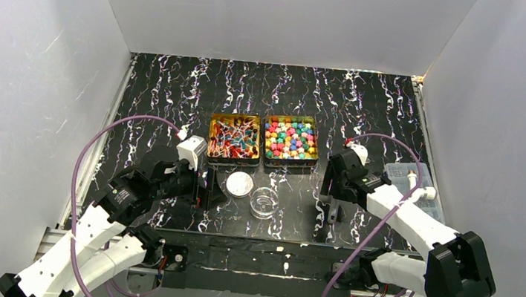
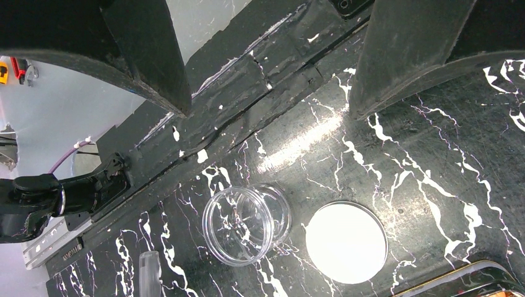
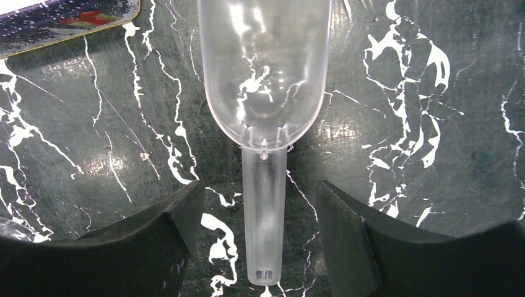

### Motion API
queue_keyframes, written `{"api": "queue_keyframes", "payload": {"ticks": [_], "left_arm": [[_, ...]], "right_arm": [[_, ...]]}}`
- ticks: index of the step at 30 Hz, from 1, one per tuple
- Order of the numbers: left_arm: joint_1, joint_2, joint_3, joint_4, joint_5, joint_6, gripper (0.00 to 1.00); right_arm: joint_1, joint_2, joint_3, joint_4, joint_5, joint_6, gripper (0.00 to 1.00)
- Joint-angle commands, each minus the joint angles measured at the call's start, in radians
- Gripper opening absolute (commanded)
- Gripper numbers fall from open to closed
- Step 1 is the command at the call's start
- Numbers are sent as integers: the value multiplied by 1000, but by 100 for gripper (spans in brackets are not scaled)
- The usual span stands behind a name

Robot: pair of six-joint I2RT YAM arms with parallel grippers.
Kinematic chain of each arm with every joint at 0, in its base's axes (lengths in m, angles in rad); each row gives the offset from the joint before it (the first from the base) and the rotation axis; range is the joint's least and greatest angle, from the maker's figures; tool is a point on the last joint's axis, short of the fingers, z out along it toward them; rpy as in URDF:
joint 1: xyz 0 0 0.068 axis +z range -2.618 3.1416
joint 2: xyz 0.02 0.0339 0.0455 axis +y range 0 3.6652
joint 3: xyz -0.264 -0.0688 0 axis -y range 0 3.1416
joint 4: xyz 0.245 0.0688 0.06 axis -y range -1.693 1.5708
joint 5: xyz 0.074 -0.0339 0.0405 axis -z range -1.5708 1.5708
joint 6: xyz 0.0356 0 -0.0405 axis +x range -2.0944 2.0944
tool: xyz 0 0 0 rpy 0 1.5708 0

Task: Pack the candies
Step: Pick up the spatula from the center of the board.

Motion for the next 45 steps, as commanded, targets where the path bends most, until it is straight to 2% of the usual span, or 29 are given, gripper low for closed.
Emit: {"api": "queue_keyframes", "payload": {"ticks": [1, 2, 3, 5, 21, 30, 37, 41, 45], "left_arm": [[-3, -5, -9, 5, 1, 6, 98], [-3, -5, -9, 5, 1, 6, 98], [-4, -5, -10, 5, 0, 7, 98], [-3, -5, -10, 5, -1, 7, 98], [-3, 0, -10, 5, -5, 6, 98], [-4, 1, -10, 5, -10, 5, 98], [-4, 0, -10, 5, -12, 5, 98], [-4, 0, -8, 5, -12, 6, 98], [-3, 13, 2, -2, -23, 3, 98]], "right_arm": [[-10, -5, -25, 113, -20, -16, 72], [-10, -1, -28, 119, -20, -18, 70], [-11, 17, -35, 130, -17, -23, 63], [-11, 28, -38, 134, -16, -24, 59], [-11, 83, -57, 160, 17, -29, 49], [-11, 123, -35, 156, 62, -39, 35], [-11, 91, 8, 120, 49, -65, 19], [-11, 49, 63, 64, 36, -93, 17], [-11, 6, 120, 33, -46, -163, 15]]}}
